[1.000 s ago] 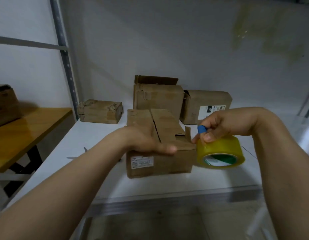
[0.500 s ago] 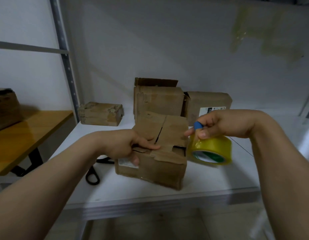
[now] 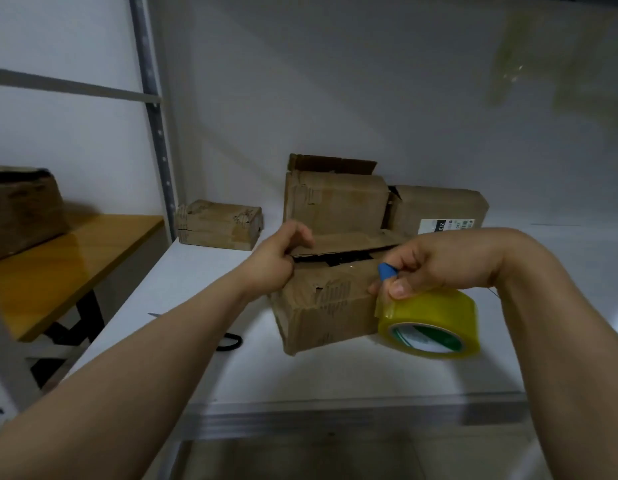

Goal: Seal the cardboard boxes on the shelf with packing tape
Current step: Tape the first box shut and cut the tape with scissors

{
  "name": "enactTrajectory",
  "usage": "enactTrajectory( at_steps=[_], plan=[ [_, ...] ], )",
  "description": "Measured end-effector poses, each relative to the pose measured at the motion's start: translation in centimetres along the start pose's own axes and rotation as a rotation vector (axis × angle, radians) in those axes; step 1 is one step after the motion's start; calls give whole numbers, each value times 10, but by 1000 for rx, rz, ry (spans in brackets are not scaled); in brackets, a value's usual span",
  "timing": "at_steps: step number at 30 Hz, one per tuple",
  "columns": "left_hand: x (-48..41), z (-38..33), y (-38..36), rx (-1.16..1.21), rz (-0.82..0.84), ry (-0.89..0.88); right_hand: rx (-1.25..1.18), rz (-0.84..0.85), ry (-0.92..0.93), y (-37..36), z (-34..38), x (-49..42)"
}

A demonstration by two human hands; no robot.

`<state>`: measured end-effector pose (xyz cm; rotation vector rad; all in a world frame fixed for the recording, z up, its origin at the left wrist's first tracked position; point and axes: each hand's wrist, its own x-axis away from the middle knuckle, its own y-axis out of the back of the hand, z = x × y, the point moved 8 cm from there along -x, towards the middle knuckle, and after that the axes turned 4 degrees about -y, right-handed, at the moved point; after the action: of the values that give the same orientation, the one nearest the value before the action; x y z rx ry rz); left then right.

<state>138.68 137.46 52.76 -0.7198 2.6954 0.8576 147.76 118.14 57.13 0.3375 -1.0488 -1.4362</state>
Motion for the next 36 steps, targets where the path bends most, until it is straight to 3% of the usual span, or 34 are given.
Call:
enactTrajectory(
  at_steps=[4, 8, 10, 16, 21, 27, 36],
  plan=[
    [4, -1, -1, 202, 38, 76, -12, -47, 5, -2, 12, -2],
    [32, -13, -17, -15, 472, 116, -19, -33, 22, -3, 13, -3],
    [37, -9, -21, -196, 520, 110, -2, -22, 13, -4, 15, -3],
    [27, -14, -10, -217, 450, 122, 23, -53, 3, -7, 23, -9],
    [24, -12, -14, 35, 325, 169, 16, -190, -21, -6, 24, -12],
    [17, -6, -26, 168, 245, 245, 34, -212, -55, -7, 21, -10],
    [5, 3, -25, 50, 53, 337, 55, -225, -55, -4, 24, -11]
  ],
)
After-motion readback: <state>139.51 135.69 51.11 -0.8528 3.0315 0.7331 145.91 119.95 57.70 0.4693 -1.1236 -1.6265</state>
